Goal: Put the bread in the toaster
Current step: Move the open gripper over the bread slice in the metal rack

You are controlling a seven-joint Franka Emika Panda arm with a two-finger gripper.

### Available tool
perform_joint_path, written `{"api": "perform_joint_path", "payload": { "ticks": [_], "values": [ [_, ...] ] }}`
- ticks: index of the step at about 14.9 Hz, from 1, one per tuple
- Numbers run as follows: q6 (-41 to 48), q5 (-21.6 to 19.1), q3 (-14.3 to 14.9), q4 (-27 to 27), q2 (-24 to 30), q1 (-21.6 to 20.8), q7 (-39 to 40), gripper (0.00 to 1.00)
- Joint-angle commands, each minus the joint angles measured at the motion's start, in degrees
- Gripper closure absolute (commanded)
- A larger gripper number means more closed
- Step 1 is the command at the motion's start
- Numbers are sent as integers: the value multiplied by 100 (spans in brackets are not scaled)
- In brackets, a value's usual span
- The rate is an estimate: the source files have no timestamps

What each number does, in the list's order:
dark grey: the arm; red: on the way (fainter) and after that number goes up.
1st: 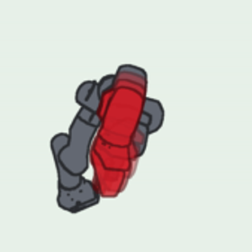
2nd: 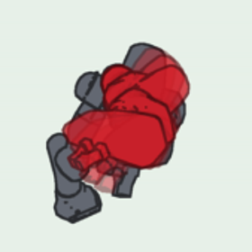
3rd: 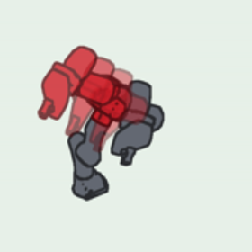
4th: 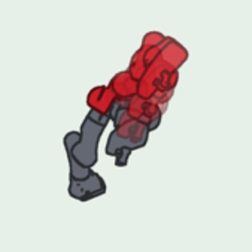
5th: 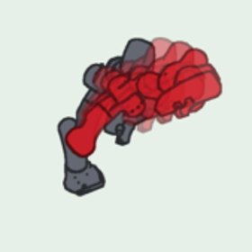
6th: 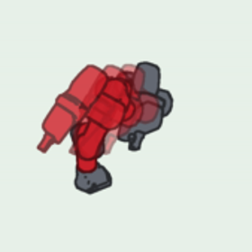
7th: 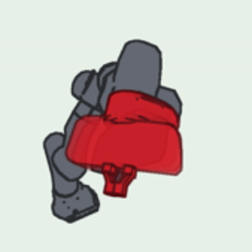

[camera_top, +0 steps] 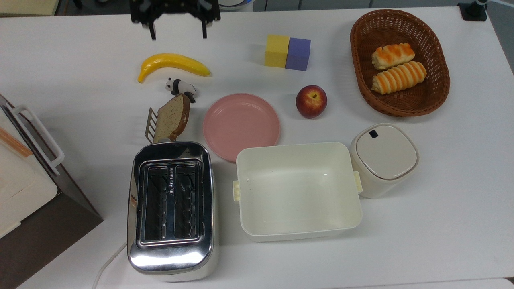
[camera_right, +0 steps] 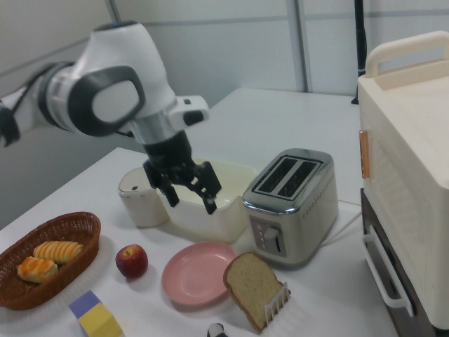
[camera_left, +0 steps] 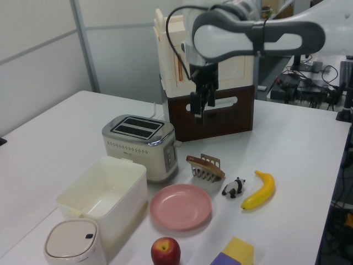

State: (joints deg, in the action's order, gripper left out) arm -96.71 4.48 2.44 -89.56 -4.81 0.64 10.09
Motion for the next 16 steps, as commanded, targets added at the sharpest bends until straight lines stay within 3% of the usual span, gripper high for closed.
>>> {"api": "perform_joint_path", "payload": {
  "ticks": [1, 10, 16],
  "values": [
    [-506, 0, 46, -123, -327, 7, 142, 0],
    [-1078, 168, 380, -764, -556, -2, 81, 0],
    [-1209, 168, 477, -835, -802, -46, 89, 0]
  ]
}}
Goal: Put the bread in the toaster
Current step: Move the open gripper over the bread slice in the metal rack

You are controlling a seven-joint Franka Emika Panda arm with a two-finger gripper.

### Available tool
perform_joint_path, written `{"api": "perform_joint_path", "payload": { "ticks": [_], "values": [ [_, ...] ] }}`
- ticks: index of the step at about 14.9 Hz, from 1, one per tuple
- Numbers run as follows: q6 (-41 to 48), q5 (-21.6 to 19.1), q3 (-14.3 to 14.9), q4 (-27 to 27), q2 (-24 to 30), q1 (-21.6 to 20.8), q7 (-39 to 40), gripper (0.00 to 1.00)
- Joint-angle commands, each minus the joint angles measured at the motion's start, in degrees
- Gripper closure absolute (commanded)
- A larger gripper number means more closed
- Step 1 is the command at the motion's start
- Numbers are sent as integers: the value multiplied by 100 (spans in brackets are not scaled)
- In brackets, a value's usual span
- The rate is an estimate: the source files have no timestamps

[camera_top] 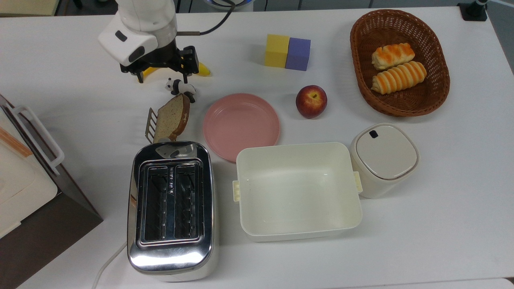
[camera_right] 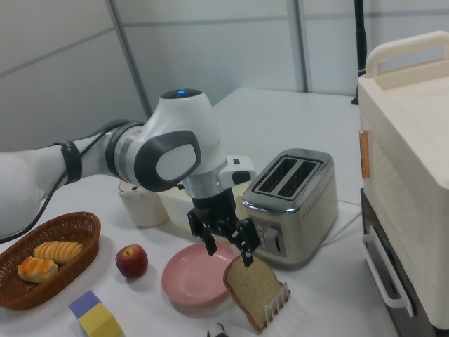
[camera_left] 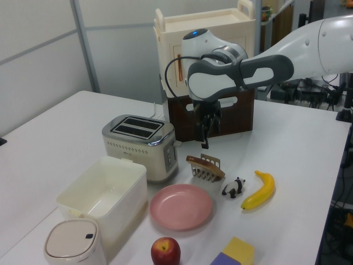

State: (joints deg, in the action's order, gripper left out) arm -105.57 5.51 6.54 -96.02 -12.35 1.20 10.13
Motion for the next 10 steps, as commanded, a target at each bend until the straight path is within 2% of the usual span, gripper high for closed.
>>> {"api": "perform_joint_path", "payload": {
  "ticks": [1, 4, 10],
  "values": [
    [-428, 64, 67, -207, -126, -129, 86, 0],
    [-754, 64, 40, -225, -364, -138, 59, 0],
    [-798, 205, 40, -207, -461, -182, 68, 0]
  ]
}}
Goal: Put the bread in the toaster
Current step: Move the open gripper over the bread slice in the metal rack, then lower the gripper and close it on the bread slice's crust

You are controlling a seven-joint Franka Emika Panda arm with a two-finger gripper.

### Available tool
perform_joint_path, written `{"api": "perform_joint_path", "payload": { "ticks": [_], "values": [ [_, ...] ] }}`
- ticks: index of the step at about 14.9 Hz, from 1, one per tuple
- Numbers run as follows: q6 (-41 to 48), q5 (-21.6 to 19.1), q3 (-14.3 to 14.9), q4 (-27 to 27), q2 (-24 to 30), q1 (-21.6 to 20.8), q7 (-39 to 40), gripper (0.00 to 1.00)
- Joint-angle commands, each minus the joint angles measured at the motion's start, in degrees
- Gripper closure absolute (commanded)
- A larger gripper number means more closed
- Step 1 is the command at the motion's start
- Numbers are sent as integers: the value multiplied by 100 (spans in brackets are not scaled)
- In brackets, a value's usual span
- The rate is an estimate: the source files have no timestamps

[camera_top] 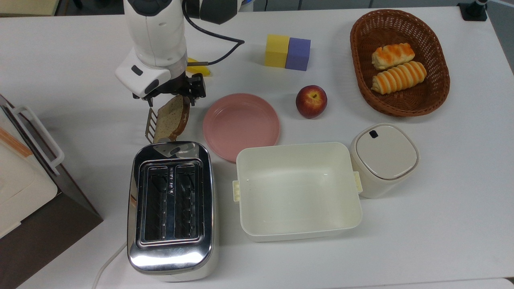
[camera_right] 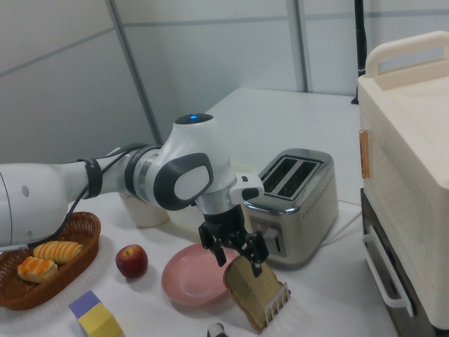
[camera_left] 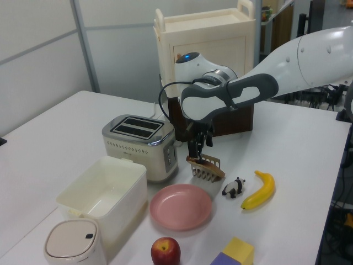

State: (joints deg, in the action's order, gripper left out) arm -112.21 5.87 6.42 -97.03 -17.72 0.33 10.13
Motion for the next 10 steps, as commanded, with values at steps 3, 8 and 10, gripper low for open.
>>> {"api": "perform_joint_path", "payload": {
  "ticks": [3, 8, 10],
  "values": [
    [-134, 177, 52, -114, 66, -103, 68, 0],
    [-134, 177, 52, -114, 40, -103, 68, 0],
    [-134, 177, 52, -114, 31, -103, 68, 0]
  ]
}}
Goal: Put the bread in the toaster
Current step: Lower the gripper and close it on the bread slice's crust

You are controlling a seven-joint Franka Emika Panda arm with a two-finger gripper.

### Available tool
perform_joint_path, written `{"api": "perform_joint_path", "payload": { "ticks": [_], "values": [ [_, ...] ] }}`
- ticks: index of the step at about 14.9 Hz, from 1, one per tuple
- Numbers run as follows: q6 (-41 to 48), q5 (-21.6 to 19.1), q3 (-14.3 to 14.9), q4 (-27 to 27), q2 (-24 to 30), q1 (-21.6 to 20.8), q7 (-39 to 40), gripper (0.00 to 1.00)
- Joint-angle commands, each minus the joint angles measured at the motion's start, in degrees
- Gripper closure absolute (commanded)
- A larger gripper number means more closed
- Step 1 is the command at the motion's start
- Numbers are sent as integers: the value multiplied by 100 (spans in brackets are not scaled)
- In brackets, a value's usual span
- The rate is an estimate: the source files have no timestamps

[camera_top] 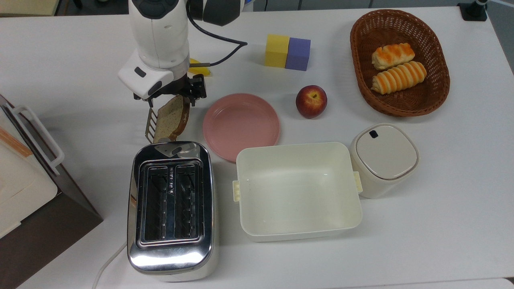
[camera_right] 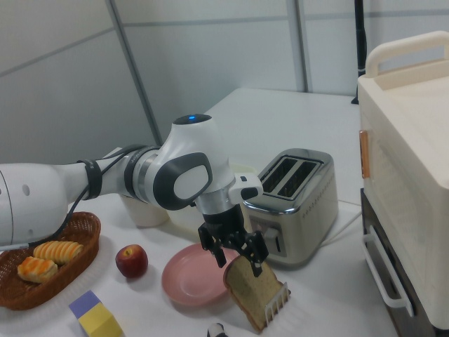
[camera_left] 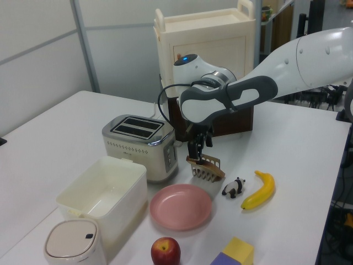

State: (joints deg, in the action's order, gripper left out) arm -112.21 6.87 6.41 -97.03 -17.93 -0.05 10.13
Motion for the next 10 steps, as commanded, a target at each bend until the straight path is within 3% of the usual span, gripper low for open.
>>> {"api": "perform_joint_path", "payload": {
  "ticks": [1, 3, 5, 6, 8, 10],
  "values": [
    [-134, 77, 53, -105, 62, -66, 68, 0],
    [-134, 77, 53, -114, 53, -66, 94, 1],
    [-134, 77, 53, -105, 53, -66, 129, 22],
    [-134, 86, 53, -105, 53, -66, 129, 27],
    [-134, 95, 53, -105, 53, -83, 129, 60],
    [-143, 95, 53, -97, 53, -83, 121, 75]
  ]
}}
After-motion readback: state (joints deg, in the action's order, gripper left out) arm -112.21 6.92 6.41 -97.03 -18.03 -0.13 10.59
